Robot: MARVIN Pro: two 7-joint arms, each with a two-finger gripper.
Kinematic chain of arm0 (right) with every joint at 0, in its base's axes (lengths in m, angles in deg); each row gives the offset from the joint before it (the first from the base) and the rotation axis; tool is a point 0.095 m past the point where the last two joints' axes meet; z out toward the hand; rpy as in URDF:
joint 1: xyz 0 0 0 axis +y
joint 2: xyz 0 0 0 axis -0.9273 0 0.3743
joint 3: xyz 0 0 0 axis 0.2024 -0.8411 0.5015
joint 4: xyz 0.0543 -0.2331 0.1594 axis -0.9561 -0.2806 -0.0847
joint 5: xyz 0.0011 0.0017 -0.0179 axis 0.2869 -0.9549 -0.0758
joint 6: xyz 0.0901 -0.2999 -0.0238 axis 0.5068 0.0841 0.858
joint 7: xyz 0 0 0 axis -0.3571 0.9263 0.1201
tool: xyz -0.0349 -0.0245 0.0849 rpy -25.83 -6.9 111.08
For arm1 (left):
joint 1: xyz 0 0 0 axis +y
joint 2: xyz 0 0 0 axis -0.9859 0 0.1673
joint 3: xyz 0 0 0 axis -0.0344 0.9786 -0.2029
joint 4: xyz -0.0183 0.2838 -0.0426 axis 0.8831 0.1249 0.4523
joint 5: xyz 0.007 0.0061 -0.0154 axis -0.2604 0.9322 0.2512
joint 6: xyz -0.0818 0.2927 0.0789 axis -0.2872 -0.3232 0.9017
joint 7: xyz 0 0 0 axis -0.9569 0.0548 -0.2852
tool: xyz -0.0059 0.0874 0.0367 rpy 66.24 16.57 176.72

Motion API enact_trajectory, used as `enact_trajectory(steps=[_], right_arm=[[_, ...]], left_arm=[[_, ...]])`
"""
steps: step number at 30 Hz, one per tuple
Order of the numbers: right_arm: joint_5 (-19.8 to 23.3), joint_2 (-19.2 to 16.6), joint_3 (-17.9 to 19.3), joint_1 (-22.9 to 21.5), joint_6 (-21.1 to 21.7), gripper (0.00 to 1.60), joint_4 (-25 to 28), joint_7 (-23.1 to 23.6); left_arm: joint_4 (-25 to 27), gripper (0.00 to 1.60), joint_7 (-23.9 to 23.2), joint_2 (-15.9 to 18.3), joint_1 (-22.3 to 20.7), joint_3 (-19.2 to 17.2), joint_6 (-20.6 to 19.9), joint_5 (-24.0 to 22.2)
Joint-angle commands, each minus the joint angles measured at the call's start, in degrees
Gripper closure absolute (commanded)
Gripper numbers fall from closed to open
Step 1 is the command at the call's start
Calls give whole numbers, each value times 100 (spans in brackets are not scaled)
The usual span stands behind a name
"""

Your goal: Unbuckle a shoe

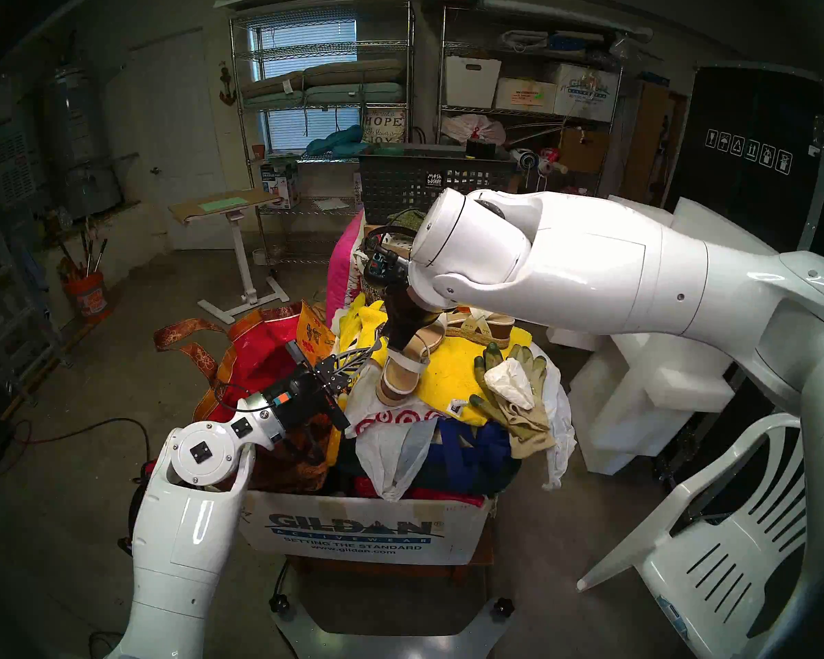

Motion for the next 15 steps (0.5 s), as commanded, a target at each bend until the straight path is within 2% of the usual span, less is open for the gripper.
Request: enact_trajectory(steps=[1, 7, 9, 10, 11, 12, 13, 14, 15], right_arm=[[-33, 59, 66, -75, -112, 47, -6, 64], [-100, 86, 37, -103, -136, 50, -28, 199], [-109, 88, 40, -98, -139, 56, -30, 206], [-118, 87, 45, -90, -144, 67, -25, 194], [-136, 93, 39, -103, -146, 93, -35, 246], [-136, 93, 39, -103, -146, 93, -35, 246], [-119, 101, 59, -98, -130, 145, -51, 275], [-122, 103, 66, -92, -125, 139, -49, 262], [-128, 113, 50, -116, -109, 118, -61, 323]], left_arm=[[52, 160, 14, 0, -57, -35, 4, -33], [45, 160, -4, 4, -71, -52, -8, -39], [44, 160, -8, 5, -73, -55, -9, -41], [42, 160, -10, 7, -75, -58, -10, -44], [36, 160, -11, 5, -81, -69, -12, -49], [36, 160, -11, 5, -81, -69, -12, -49], [27, 160, -15, 7, -88, -74, -8, -51], [23, 160, -17, 9, -91, -76, -5, -52], [16, 160, -20, 11, -96, -78, -3, -54]])
